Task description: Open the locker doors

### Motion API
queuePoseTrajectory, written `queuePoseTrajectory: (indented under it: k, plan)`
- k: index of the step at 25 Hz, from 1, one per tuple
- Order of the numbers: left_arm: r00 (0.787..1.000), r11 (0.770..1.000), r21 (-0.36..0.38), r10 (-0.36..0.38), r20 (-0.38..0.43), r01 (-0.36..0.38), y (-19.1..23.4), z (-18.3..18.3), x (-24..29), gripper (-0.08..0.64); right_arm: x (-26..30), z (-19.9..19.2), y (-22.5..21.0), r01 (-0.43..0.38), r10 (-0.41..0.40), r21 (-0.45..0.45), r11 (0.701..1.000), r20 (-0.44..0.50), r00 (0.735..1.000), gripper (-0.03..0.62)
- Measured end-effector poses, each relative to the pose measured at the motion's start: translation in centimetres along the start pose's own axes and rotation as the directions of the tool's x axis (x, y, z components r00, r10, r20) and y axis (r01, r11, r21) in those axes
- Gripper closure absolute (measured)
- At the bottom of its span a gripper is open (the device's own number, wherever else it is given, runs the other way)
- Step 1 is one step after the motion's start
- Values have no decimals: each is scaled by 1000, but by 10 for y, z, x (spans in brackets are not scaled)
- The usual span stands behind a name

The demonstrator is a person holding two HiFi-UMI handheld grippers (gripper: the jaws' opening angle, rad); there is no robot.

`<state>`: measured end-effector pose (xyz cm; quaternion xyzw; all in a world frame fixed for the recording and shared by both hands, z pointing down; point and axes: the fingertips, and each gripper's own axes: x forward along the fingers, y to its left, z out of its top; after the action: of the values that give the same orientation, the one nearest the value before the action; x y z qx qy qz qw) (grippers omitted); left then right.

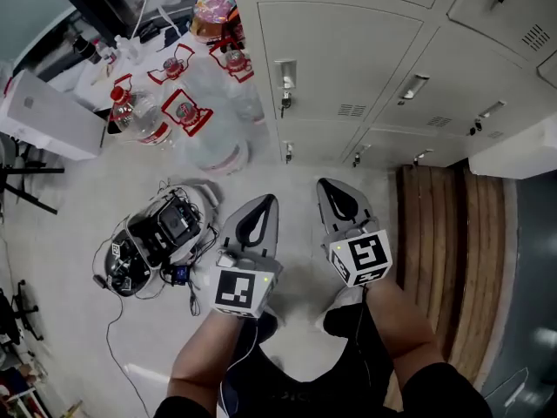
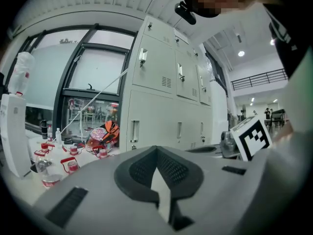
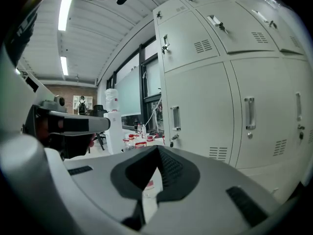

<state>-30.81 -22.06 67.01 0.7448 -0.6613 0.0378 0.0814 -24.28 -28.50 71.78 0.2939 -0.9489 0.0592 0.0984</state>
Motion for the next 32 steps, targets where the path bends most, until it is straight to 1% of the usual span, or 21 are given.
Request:
queuePoseTrajectory:
  k: [4, 8, 14, 20, 26, 28, 32]
  plan:
    - [1000, 1000, -10, -3, 12, 3, 8, -47, 6, 561, 23, -47, 0, 5, -5, 2, 1000, 3, 1000, 592]
    - [1000, 1000, 3, -11, 22, 11, 16, -94, 16, 561, 52, -94, 1, 2, -2, 3, 1000, 20, 1000, 592]
    - [999, 1000, 9, -12, 43, 12, 29, -152, 31, 561, 92, -157, -8, -1, 0, 30, 1000, 29, 1000, 592]
    - [998, 1000, 13, -10, 61, 9, 41, -191, 51, 561, 133, -210, -31, 20, -20, 39, 999, 20, 1000, 592]
    - [998, 1000, -1, -25, 63, 25, 58, -232, 73, 561, 175, -265, -37, 23, -23, 6, 1000, -11, 1000, 592]
    - [998, 1000, -2, -29, 62, 29, 62, -243, 80, 561, 185, -279, -38, 21, -21, 3, 1000, -12, 1000, 565]
    - [998, 999, -32, -29, 60, 31, 72, -265, 91, 561, 201, -303, -40, 29, -30, -18, 999, -16, 999, 548]
